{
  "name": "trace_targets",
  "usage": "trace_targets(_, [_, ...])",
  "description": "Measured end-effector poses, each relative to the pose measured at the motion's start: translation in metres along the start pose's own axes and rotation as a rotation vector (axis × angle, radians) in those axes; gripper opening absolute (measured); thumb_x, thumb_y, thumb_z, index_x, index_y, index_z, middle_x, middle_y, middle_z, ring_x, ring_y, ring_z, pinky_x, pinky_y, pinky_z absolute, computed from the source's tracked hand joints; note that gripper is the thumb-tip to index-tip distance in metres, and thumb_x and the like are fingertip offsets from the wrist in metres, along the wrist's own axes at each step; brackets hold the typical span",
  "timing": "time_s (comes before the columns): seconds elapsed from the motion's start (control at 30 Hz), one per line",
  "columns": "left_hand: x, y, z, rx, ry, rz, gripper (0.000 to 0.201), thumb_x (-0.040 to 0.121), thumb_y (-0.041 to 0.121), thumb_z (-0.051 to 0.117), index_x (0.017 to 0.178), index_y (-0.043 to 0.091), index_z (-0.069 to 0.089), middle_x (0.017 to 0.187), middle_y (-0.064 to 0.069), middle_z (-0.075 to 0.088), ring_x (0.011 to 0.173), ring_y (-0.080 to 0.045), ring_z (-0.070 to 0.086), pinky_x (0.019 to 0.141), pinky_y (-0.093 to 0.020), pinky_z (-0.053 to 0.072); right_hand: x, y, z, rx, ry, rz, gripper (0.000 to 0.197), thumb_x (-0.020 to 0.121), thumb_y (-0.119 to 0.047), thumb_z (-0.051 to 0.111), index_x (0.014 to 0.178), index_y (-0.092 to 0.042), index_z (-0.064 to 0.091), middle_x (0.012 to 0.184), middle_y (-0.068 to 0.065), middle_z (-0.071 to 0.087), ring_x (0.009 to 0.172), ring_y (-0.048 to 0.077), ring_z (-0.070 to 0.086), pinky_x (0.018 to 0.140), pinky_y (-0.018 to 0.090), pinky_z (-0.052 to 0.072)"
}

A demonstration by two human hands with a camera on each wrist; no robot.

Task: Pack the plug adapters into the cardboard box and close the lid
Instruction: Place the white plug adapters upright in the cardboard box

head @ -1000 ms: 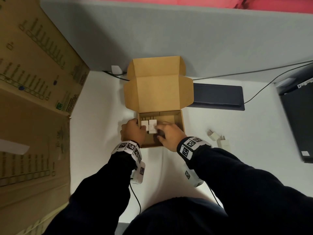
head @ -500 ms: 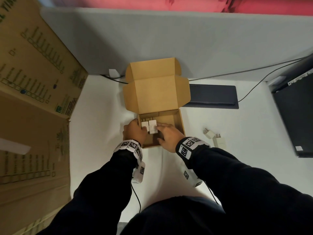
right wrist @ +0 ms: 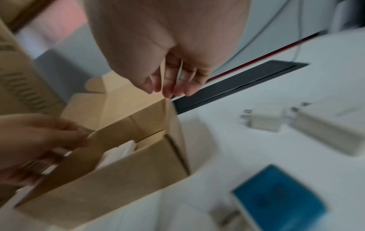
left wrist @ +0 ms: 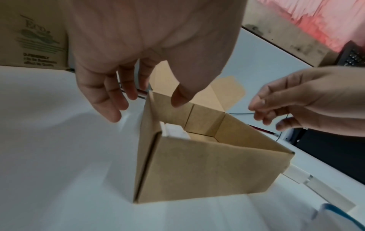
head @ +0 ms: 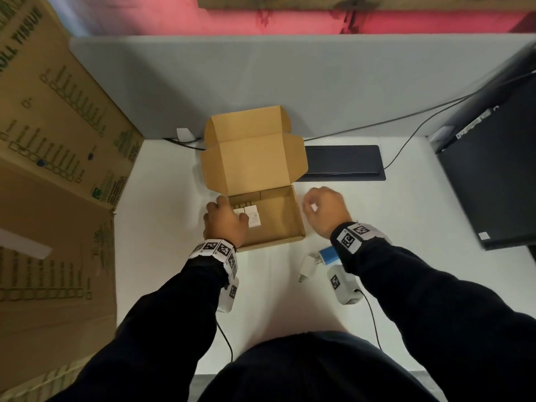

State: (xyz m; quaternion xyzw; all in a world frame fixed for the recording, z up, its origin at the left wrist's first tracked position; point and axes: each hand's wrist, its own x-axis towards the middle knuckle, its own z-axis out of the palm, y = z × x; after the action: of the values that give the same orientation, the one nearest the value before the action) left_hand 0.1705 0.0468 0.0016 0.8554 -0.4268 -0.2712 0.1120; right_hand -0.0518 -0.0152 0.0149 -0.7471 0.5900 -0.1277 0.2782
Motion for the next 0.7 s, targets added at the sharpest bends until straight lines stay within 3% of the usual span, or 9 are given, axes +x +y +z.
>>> trace_targets(0.1, [-0.001,0.006,0.0,-0.012,-0.041,0.0,0.047,0.091,0.022,0.064,0.13,0.004,0.044,0.125,-0.021,0.054,0.115,-0.044,0.057,0.084,-0.046,0.049,-0.01,0.038,-0.016,-0.205,-0.023,0.261,0.027,0.09,-0.027,0.06,0.114,-0.015,0.062,0.118,0.014,0.053,0.112,0.033,0.05,0.09,0.043,0.05])
trace_targets(0.17, [-0.001,0.011,0.002,-0.004,-0.065,0.017,0.045,0.089,0.016,0.063,0.128,0.004,0.044,0.122,-0.022,0.056,0.113,-0.044,0.059,0.085,-0.047,0.05,-0.024,0.057,-0.024,-0.353,-0.085,0.425,0.038,0.087,-0.029,0.061,0.123,-0.018,0.053,0.124,0.014,0.045,0.115,0.035,0.044,0.09,0.048,0.05])
trace_targets(0.27, [-0.004,0.02,0.006,0.006,-0.1,0.052,0.045,0.086,0.006,0.058,0.128,0.007,0.043,0.118,-0.021,0.058,0.107,-0.044,0.061,0.078,-0.043,0.049,-0.044,0.082,-0.023,-0.303,-0.23,0.522,0.049,0.086,-0.034,0.064,0.13,-0.023,0.045,0.123,0.014,0.043,0.112,0.035,0.048,0.089,0.046,0.05])
trace_targets(0.33, [-0.009,0.027,0.008,0.01,-0.122,0.081,0.047,0.086,0.003,0.055,0.13,0.009,0.042,0.116,-0.021,0.058,0.101,-0.041,0.06,0.075,-0.039,0.047,-0.057,0.094,-0.017,-0.216,-0.296,0.513,0.052,0.088,-0.036,0.066,0.133,-0.024,0.043,0.122,0.015,0.049,0.106,0.033,0.054,0.086,0.04,0.05])
trace_targets(0.43, [-0.013,0.035,0.015,-0.013,-0.142,0.097,0.05,0.088,0.007,0.055,0.135,0.013,0.04,0.116,-0.02,0.059,0.09,-0.035,0.056,0.075,-0.039,0.048,-0.068,0.103,-0.013,-0.195,-0.236,0.5,0.044,0.091,-0.026,0.064,0.131,-0.022,0.046,0.116,0.014,0.057,0.093,0.027,0.054,0.076,0.034,0.045])
trace_targets(0.53, [-0.013,0.044,0.024,-0.031,-0.153,0.084,0.051,0.095,0.027,0.062,0.137,0.01,0.038,0.124,-0.021,0.06,0.107,-0.041,0.062,0.085,-0.044,0.052,-0.067,0.101,-0.021,-0.08,-0.011,0.461,0.041,0.091,-0.019,0.062,0.13,-0.018,0.048,0.113,0.017,0.055,0.095,0.033,0.058,0.076,0.034,0.044])
trace_targets(0.63, [-0.003,0.049,0.033,-0.042,-0.17,0.039,0.059,0.091,0.043,0.067,0.132,0.008,0.042,0.126,-0.022,0.059,0.113,-0.043,0.062,0.088,-0.045,0.053,-0.051,0.082,-0.036,0.06,0.222,0.224,0.041,0.09,-0.018,0.062,0.129,-0.019,0.05,0.106,0.009,0.05,0.081,0.025,0.054,0.076,0.035,0.05])
trace_targets(0.7, [0.003,0.051,0.038,-0.048,-0.177,-0.002,0.067,0.086,0.05,0.071,0.132,0.009,0.043,0.127,-0.021,0.058,0.114,-0.043,0.062,0.09,-0.044,0.053,-0.038,0.063,-0.042,0.098,0.204,0.091,0.041,0.089,-0.024,0.062,0.128,-0.026,0.049,0.105,0.005,0.05,0.083,0.023,0.057,0.078,0.039,0.055])
